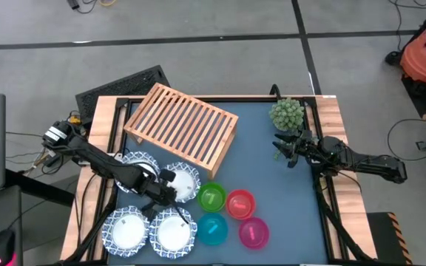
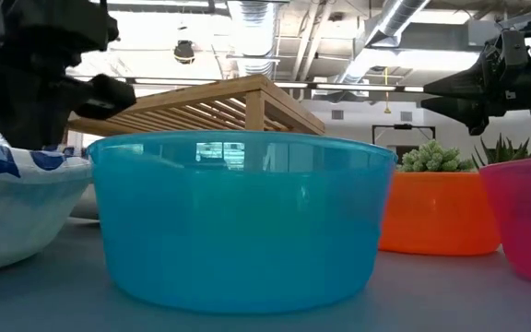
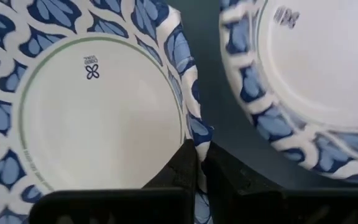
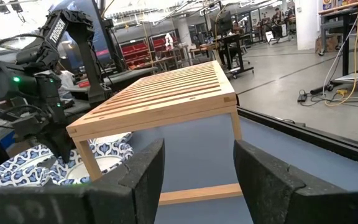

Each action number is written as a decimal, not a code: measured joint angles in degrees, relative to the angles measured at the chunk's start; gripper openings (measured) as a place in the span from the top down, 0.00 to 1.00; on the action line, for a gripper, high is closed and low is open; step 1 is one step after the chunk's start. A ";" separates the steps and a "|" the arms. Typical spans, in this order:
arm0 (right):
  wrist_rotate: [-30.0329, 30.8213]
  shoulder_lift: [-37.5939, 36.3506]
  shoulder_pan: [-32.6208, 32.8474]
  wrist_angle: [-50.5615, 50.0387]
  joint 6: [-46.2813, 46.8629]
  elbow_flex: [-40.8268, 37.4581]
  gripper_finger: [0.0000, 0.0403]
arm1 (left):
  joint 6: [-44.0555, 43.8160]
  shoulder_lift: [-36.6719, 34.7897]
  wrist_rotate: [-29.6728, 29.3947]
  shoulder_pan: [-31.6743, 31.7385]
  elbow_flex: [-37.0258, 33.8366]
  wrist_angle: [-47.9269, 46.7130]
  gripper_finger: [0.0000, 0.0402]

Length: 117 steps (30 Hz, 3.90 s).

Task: Place and stack bowls onto a shelf
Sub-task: Put the blue and white bowl on the shelf

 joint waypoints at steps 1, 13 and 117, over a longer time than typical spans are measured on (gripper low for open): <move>0.00 0.00 0.00 0.00 0.00 -0.01 0.46 | -0.36 0.00 0.08 0.00 0.43 0.00 0.99; 0.00 0.00 0.00 -0.02 -0.01 -0.01 0.46 | -9.71 0.00 2.65 0.00 11.35 -10.81 1.00; 0.07 0.00 0.01 -0.02 0.00 0.01 0.46 | 28.99 15.98 -20.87 19.22 48.60 -26.83 0.76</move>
